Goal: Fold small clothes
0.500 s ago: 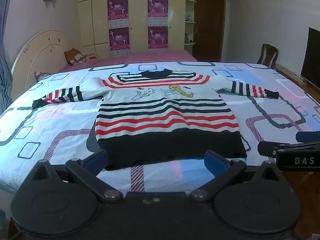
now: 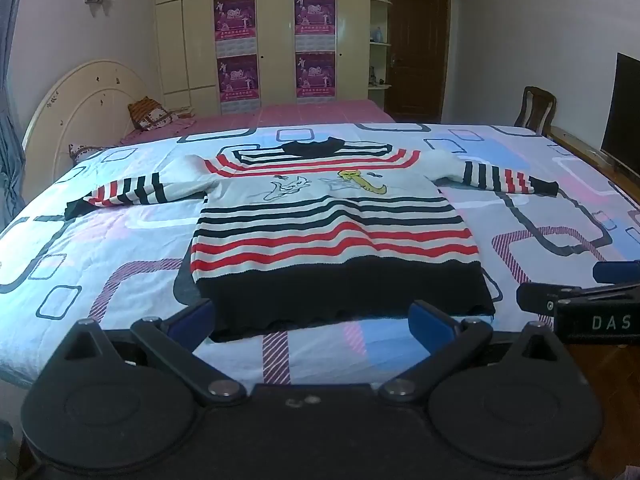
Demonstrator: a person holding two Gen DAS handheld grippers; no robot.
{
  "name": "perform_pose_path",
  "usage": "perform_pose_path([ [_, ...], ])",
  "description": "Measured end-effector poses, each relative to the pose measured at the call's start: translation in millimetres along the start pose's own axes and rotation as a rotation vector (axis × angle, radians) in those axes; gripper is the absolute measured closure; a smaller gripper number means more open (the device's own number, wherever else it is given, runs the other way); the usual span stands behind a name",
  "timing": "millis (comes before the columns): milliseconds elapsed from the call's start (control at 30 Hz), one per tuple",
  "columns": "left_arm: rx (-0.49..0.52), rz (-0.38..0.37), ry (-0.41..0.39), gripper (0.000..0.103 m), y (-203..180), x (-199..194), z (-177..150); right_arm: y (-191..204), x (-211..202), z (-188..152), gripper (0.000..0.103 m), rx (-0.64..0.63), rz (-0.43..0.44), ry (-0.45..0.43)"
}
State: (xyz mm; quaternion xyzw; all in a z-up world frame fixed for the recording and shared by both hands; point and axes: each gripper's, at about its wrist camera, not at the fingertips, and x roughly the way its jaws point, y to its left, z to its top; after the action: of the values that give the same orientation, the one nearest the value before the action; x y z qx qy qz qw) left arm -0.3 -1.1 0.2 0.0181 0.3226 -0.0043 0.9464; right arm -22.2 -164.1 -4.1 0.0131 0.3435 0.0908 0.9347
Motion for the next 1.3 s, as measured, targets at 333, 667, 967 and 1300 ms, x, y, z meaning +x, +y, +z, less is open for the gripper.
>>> perform_pose_path([
  [333,-0.003,0.002,0.001,0.000,5.3,2.4,0.7,-3.0,4.9,3.0,0.000,-0.001,0.005,0.009],
  [667,0.003,0.002,0.004,0.000,5.8,3.1,1.0,-2.5,5.6,2.5,0.000,-0.001,0.005,0.009],
  [967,0.006,0.004,0.001,0.000,3.9,3.4,-0.4,-2.2,5.5,2.3,0.000,-0.004,0.004,0.007],
  [1300,0.002,0.004,0.002,0.000,3.9,2.2,-2.1,-2.3,7.0,1.8,0.000,-0.008,0.006,0.011],
])
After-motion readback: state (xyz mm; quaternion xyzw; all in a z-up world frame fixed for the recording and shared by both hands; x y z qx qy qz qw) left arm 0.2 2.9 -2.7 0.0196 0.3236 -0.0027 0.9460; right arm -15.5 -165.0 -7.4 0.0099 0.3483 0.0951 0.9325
